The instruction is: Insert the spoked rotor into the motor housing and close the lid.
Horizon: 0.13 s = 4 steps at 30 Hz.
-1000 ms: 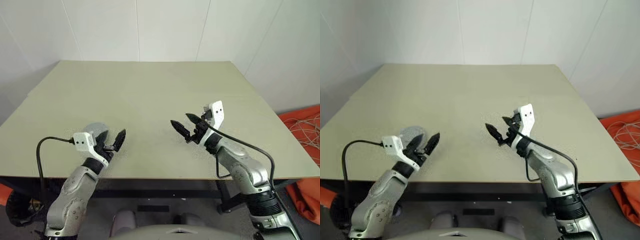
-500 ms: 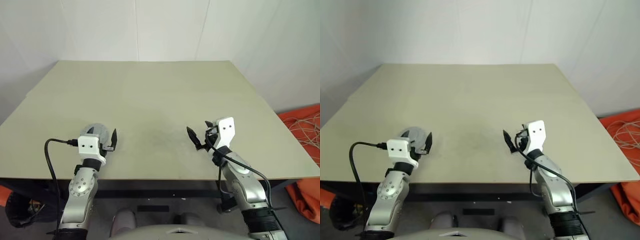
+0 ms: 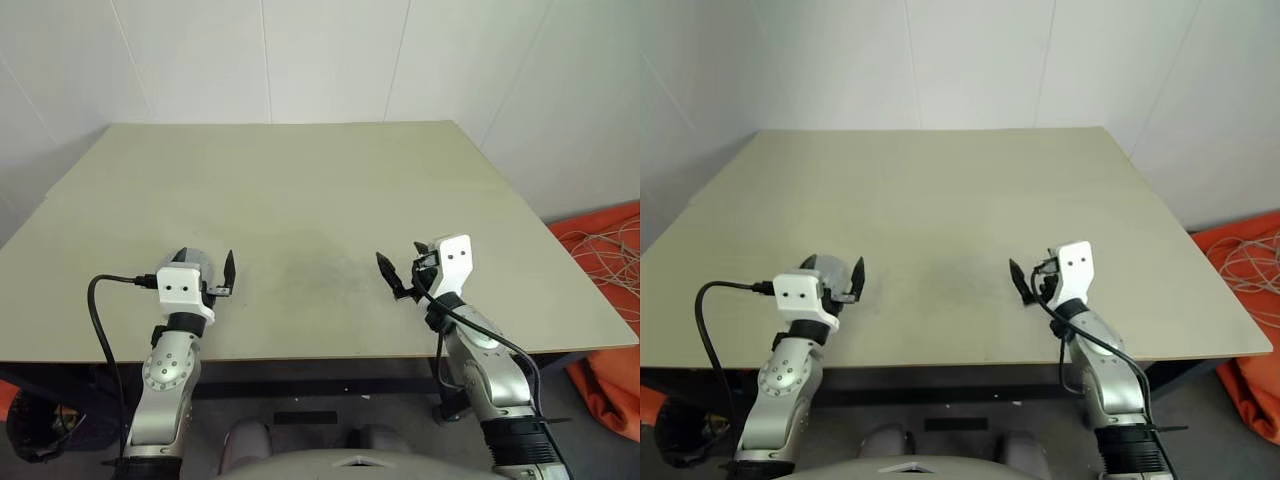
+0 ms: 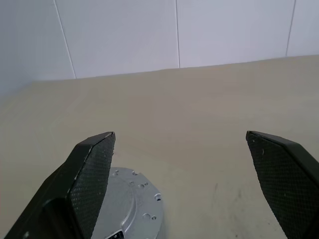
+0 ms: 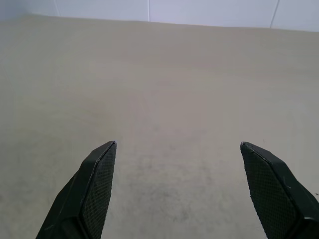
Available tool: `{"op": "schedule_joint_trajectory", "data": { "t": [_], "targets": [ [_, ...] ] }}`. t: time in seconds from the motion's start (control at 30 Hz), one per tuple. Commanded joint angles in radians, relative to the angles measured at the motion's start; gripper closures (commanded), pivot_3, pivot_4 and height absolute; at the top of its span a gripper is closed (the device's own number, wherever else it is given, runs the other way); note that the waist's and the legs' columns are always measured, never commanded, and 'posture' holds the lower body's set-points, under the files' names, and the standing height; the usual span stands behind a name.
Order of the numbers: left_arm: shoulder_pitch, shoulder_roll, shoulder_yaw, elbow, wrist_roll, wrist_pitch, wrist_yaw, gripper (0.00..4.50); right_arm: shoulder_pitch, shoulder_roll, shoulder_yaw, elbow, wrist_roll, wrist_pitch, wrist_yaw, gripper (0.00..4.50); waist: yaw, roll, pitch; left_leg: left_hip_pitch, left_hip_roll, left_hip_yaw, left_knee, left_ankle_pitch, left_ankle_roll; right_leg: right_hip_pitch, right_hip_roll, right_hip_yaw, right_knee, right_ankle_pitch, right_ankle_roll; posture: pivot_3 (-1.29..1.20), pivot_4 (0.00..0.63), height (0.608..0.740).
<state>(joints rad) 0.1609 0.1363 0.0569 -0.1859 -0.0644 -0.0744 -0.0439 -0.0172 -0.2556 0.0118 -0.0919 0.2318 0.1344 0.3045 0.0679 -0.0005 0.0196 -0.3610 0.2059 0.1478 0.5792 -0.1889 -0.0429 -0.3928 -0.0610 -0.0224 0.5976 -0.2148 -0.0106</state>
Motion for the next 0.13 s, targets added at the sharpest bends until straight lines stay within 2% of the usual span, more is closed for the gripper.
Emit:
{"op": "schedule_joint_trajectory", "data": {
  "t": [0.03, 0.13],
  "targets": [
    [-0.006, -0.005, 0.008, -0.058, 0.014, 0.002, 0.009, 0.02, -0.020, 0.006, -0.011, -0.013, -0.004, -0.006, 0.007, 0.00, 0.000, 0.000, 0.000, 0.000, 0.000, 0.000, 0.000, 0.000, 0.000, 0.000, 0.000, 0.000, 0.000, 0.000, 0.000, 0.00, 0.000, 0.740],
    [-0.004, -0.008, 0.011, -0.066, 0.016, 0.006, 0.012, 0.02, -0.024, 0.010, -0.014, -0.011, -0.007, -0.003, 0.010, 0.00, 0.000, 0.000, 0.000, 0.000, 0.000, 0.000, 0.000, 0.000, 0.000, 0.000, 0.000, 0.000, 0.000, 0.000, 0.000, 0.00, 0.000, 0.740]
  ]
}}
